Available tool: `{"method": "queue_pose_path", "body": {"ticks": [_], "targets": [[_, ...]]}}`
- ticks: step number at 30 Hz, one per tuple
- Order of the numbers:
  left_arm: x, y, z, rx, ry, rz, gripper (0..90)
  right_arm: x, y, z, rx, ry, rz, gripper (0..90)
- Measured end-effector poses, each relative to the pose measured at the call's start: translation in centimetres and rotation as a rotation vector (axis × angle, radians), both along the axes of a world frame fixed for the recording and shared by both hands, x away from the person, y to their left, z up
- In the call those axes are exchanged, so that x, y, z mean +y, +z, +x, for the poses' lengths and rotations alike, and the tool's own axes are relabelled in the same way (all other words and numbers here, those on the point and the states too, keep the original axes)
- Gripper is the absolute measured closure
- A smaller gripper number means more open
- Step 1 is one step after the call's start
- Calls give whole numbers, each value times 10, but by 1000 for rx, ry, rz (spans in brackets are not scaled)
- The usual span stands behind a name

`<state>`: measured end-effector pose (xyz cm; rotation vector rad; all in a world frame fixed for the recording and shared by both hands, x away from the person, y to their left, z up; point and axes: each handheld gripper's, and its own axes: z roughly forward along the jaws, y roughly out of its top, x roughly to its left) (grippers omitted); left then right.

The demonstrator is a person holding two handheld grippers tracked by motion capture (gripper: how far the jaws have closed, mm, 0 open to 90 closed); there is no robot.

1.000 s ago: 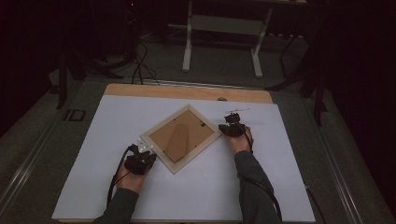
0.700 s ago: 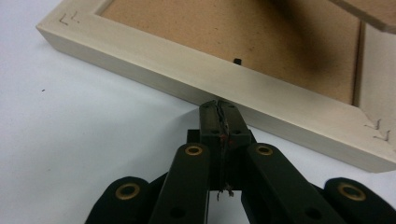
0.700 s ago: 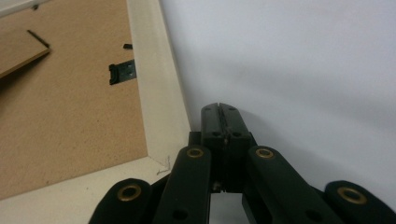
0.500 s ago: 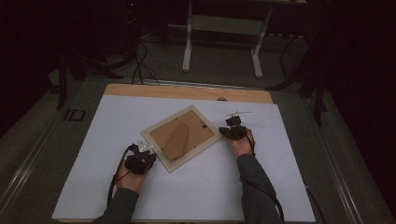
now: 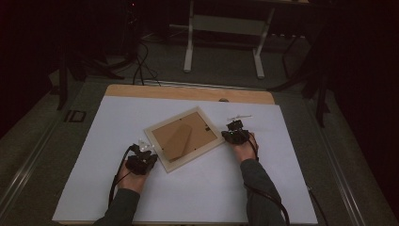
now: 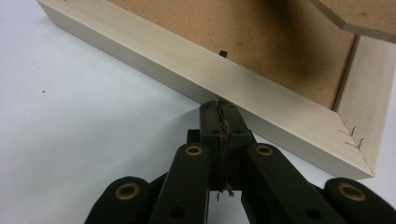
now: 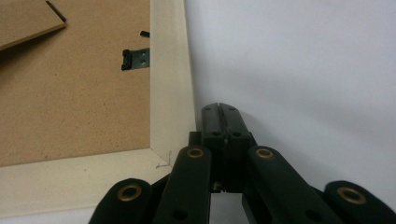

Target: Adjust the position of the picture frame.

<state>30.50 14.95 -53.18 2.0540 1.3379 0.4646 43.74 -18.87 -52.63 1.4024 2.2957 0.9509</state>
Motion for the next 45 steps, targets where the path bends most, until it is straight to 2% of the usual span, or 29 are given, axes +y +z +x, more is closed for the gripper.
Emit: {"method": "queue_pose_path", "body": {"ticks": [14, 17, 20, 29, 45], "targets": [[2, 1, 4, 14, 14, -11, 900, -7, 0, -18, -4, 34, -4, 900], [-2, 2, 7, 10, 12, 26, 900, -9, 0, -21, -7, 35, -6, 900], [-2, 2, 8, 11, 14, 26, 900, -10, 0, -24, -5, 35, -6, 900], [-2, 2, 14, 10, 16, 28, 900, -17, -1, -34, 12, 15, 35, 900], [2, 1, 23, 22, 30, -8, 900, -18, 1, -52, 1, 38, -20, 900]]}}
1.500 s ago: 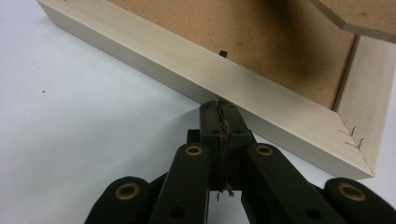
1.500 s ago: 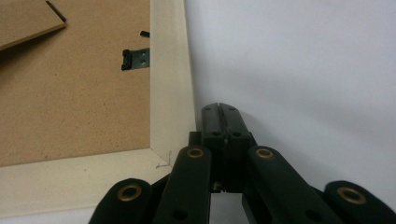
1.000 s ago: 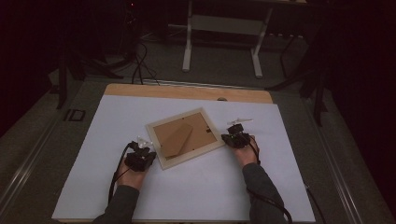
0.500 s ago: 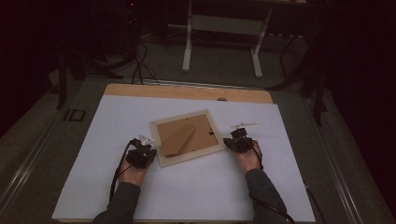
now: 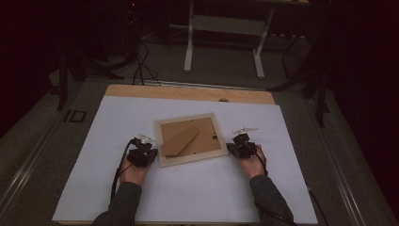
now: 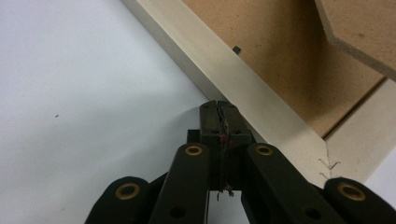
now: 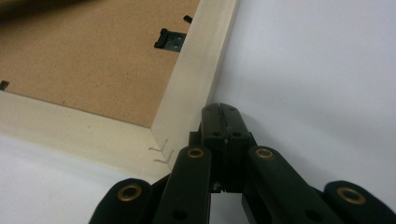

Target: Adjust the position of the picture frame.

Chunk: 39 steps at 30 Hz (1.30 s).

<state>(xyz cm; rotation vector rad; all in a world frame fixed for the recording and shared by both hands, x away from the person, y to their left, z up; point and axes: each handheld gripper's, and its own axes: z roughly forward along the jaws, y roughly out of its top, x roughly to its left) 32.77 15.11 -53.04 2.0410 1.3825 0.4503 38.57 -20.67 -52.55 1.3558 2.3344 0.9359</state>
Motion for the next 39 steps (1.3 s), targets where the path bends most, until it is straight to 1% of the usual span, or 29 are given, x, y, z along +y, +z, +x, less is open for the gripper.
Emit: {"method": "queue_pose_path", "body": {"ticks": [6, 9, 12, 14, 15, 17, 21, 22, 26, 27, 30, 32, 34, 39], "targets": [[2, -1, 2, 0, 8, -25, 900, -3, -1, -9, -2, 10, 5, 900], [3, -1, 2, 0, 3, -33, 900, -4, -1, -14, -4, 17, 10, 900], [4, 0, 1, 6, -9, -25, 900, -5, -2, -18, -5, 28, 16, 900], [5, 0, 0, 7, -12, -23, 900, -5, -2, -21, -10, 42, 11, 900], [7, 0, -1, 10, -22, -29, 900, -5, -2, -23, -10, 46, 11, 900], [9, -1, -2, 10, -26, -37, 900, -5, -2, -26, -13, 53, 11, 900], [12, -2, -4, 2, -43, -48, 900, -5, -2, -30, -13, 55, 18, 900], [13, -2, -4, 2, -47, -57, 900, -5, -2, -30, -12, 56, 20, 900], [15, -3, -4, -1, -49, -71, 900, -5, -2, -33, -10, 54, 23, 900], [16, -3, -4, 2, -46, -80, 900, -4, -3, -34, -11, 52, 24, 900], [17, -3, -4, 6, -48, -84, 900, -4, -2, -36, -8, 52, 24, 900], [18, -4, -4, 9, -44, -94, 900, -4, -3, -38, -10, 56, 25, 900], [18, -4, -4, 9, -45, -96, 900, -4, -3, -41, -11, 56, 26, 900], [17, -4, -6, 6, -52, -93, 900, -8, -5, -47, -15, 51, 56, 900]]}}
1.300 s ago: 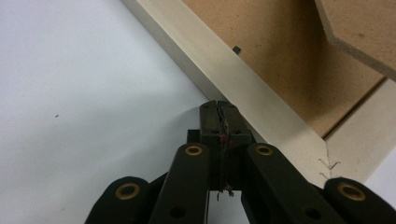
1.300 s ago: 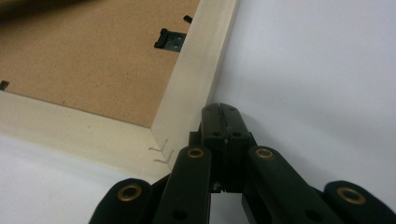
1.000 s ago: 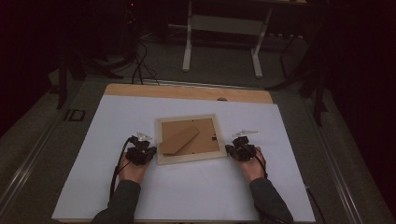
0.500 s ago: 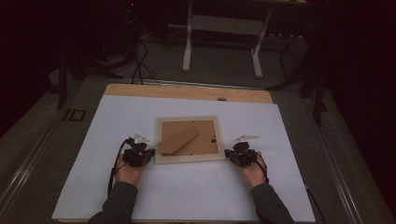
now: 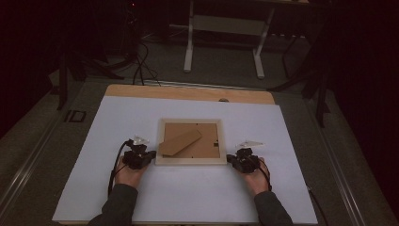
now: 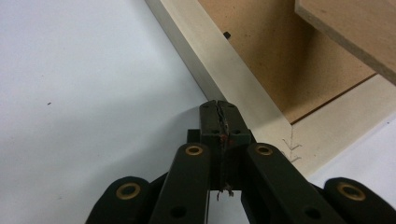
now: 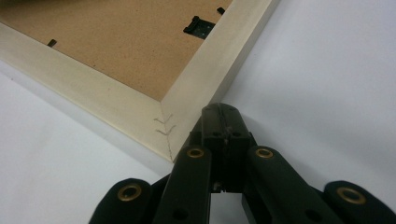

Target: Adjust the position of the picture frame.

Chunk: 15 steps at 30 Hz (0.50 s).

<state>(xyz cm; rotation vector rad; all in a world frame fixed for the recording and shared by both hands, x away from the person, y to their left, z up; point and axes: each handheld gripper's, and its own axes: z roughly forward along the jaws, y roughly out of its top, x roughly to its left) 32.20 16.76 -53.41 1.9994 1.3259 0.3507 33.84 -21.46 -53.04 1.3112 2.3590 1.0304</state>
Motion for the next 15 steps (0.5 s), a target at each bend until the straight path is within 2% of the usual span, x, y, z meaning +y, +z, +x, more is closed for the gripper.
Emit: {"method": "queue_pose_path", "body": {"ticks": [12, 15], "targets": [[-2, 0, -13, 3, -5, -4, 900, -1, 0, -5, -1, -2, -5, 900], [-4, 0, -19, 5, -20, -1, 900, -4, 0, -5, 2, -8, 6, 900]]}}
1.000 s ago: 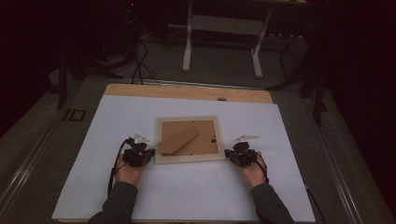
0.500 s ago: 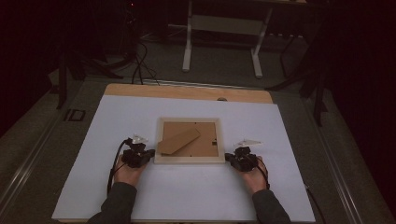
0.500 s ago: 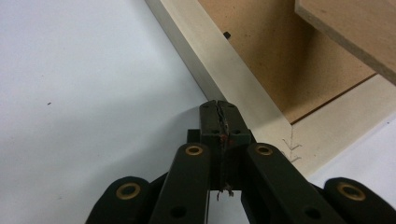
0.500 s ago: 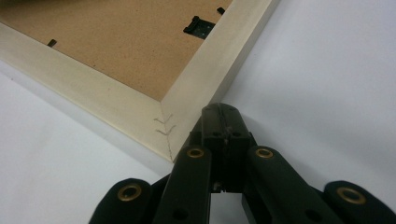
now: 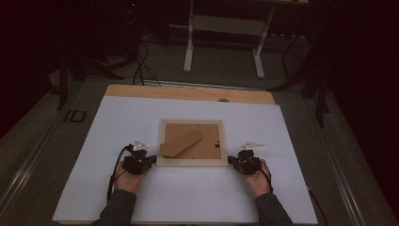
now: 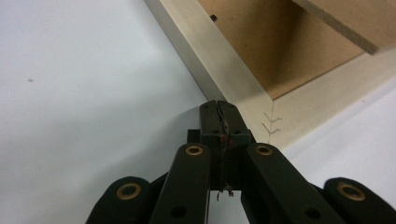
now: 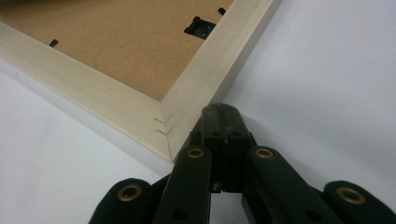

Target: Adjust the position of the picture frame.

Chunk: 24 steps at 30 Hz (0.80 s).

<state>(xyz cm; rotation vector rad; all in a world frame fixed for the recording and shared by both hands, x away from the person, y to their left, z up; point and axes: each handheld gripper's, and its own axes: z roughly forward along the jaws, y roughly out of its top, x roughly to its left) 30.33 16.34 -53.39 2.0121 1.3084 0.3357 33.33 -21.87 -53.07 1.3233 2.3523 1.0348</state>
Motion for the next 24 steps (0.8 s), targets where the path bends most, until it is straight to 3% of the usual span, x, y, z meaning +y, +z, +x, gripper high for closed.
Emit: {"method": "queue_pose_path", "body": {"ticks": [11, 24], "targets": [[-8, 1, -11, 7, -24, 9, 900, -6, 0, 1, -6, -20, -7, 900], [2, 1, -16, 9, -27, 9, 900, 1, 0, -8, -12, 9, -17, 900]]}}
